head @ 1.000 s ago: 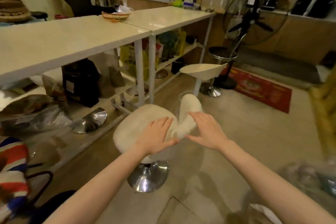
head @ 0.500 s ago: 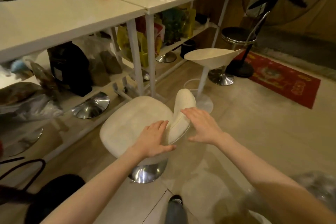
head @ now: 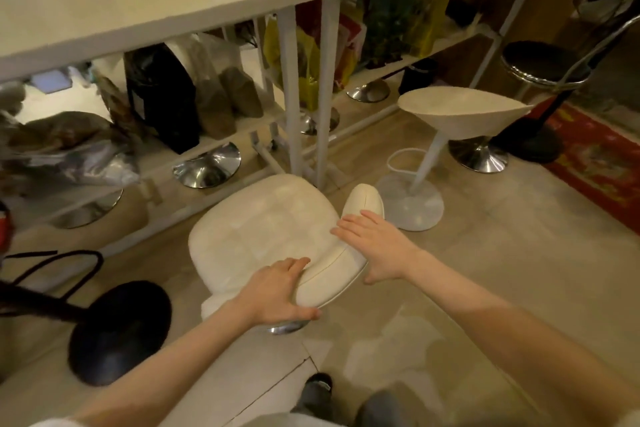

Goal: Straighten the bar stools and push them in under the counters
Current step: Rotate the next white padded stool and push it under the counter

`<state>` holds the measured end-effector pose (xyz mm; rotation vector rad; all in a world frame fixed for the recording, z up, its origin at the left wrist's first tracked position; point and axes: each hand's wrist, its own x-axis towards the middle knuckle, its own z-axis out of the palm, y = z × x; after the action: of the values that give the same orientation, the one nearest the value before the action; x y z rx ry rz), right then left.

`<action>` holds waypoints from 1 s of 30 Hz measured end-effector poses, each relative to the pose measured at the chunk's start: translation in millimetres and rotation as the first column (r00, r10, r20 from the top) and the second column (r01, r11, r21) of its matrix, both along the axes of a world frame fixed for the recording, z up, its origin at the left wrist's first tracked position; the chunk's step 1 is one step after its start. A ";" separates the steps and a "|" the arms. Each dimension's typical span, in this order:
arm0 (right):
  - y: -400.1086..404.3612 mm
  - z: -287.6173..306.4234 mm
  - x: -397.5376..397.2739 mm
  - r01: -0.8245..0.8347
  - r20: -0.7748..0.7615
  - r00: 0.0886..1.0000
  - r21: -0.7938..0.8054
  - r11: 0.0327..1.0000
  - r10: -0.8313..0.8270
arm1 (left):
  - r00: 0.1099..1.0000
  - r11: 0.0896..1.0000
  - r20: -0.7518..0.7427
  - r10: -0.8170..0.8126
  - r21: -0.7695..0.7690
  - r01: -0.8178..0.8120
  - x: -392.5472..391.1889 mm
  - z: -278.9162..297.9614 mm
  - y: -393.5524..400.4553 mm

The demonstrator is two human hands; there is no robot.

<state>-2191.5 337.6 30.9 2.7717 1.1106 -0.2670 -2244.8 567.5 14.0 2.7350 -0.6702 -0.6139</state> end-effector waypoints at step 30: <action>-9.0 -46.4 80.2 -0.452 0.104 0.892 0.221 0.864 0.440 | 0.785 0.822 0.364 0.501 0.084 -0.563 -25.3 -16.1 -42.6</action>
<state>-2111.3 328.6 -15.5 2.5818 1.8317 -0.0043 -2270.1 524.9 -2.0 3.0277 0.1464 -0.0859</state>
